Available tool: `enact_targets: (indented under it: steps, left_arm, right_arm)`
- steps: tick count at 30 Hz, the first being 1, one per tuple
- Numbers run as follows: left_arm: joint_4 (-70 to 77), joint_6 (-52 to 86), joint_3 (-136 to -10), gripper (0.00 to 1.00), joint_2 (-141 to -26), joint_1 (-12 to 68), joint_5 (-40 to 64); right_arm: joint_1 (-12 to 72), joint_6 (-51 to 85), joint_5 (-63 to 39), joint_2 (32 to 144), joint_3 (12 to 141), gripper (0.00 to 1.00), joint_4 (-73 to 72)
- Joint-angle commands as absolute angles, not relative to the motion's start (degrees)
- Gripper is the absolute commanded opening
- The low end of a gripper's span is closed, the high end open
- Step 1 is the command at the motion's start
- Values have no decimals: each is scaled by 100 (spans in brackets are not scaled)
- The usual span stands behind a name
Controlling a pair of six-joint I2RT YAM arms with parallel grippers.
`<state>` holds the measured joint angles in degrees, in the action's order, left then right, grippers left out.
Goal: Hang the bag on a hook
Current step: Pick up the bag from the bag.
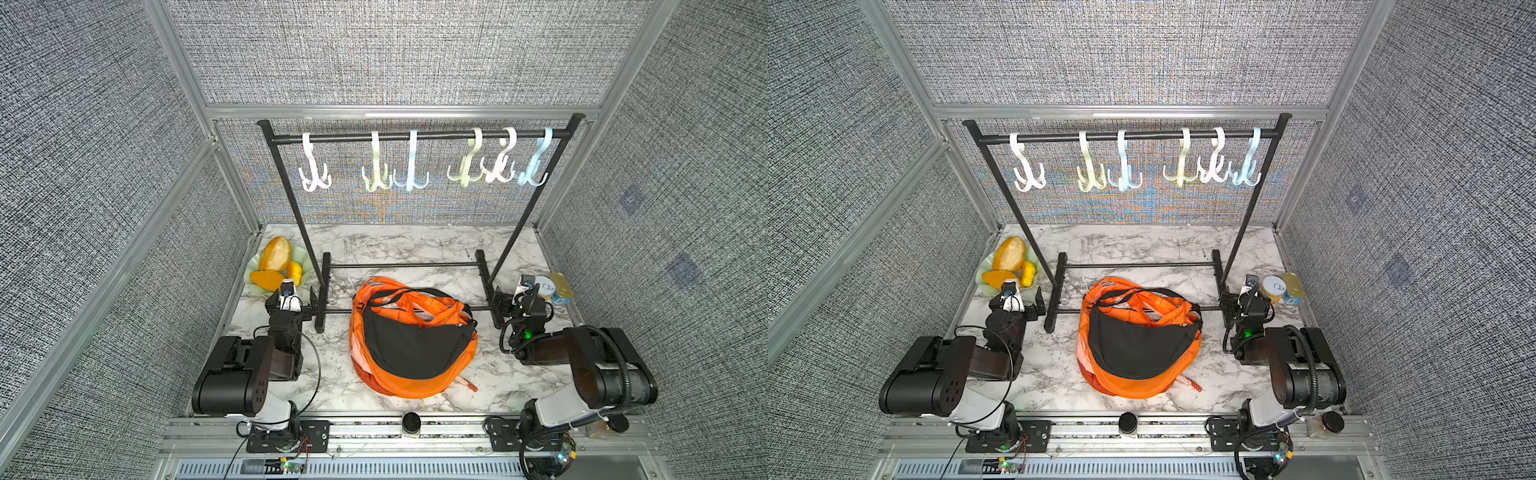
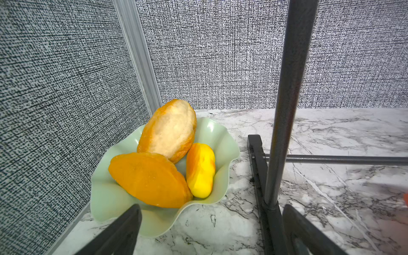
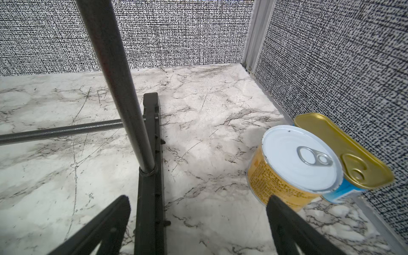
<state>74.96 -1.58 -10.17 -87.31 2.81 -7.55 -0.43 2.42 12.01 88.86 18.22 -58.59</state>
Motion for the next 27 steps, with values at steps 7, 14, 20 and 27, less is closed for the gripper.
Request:
enact_targets:
  steps: [7, 14, 20, 27]
  left_arm:
    - [7646, -193, -1003, 99, -8746, 280, -729]
    - [7611, -194, -1023, 99, -8745, 277, -731]
    - [7664, -193, -989, 99, -8745, 280, -729]
    - [7630, -186, -1029, 99, -8792, 272, -733]
  right_arm:
    - [-44, 272, 1222, 8855, 1801, 99, -5985]
    - [-44, 273, 1222, 8855, 1802, 99, -5977]
    - [-42, 272, 1222, 8859, 1801, 99, -5978]
    - [-43, 273, 1221, 8858, 1805, 99, -5977]
